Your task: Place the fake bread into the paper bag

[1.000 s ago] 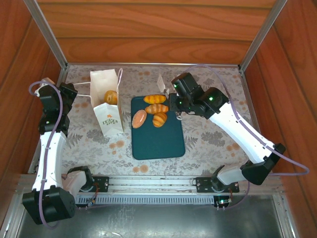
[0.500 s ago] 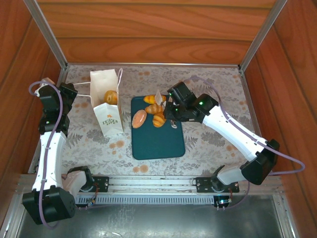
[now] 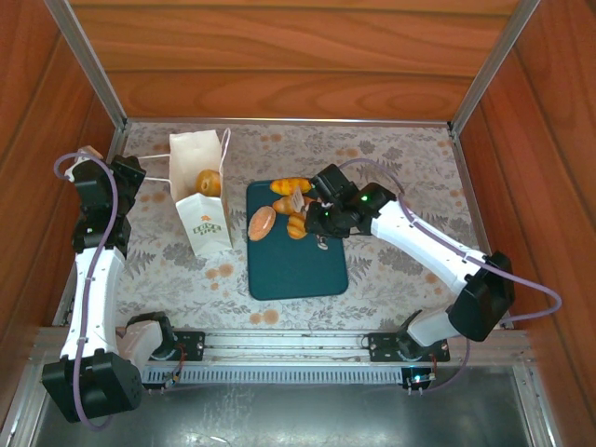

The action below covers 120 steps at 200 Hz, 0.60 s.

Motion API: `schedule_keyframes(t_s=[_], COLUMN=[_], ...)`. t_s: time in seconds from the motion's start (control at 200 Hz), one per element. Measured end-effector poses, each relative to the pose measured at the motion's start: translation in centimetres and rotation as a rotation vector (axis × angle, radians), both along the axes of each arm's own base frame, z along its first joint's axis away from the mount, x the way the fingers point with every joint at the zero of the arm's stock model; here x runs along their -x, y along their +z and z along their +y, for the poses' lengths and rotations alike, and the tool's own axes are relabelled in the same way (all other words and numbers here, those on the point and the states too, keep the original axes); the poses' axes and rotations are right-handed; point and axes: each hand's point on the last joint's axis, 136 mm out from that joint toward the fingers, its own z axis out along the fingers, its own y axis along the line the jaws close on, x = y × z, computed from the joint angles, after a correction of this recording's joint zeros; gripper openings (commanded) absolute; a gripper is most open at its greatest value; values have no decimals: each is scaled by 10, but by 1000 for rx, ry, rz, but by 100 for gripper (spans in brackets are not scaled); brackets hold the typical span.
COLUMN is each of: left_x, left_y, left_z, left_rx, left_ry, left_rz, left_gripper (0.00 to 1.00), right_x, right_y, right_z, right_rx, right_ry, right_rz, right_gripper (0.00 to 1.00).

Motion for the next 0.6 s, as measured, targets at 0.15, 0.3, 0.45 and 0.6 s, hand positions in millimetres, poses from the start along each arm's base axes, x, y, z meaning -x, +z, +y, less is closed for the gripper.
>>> schedule_keyframes(t_s=[0.15,0.3,0.45,0.6], left_x=[0,0,0,0], left_y=[0,0,0,0], left_z=[0,0,0,0], left_rx=[0,0,0,0], left_ry=[0,0,0,0], left_rz=[0,0,0,-2], left_gripper=[0,0,0,0], right_x=[3,7,11,12], right_y=[-8,-20,-27,-30], right_z=[2,1,-1,0], right_rx=[-10,5,11,7], right_ry=[0,-4,-5,-4], right_rz=[23,59,81,88], right_gripper=[46,46,46,45])
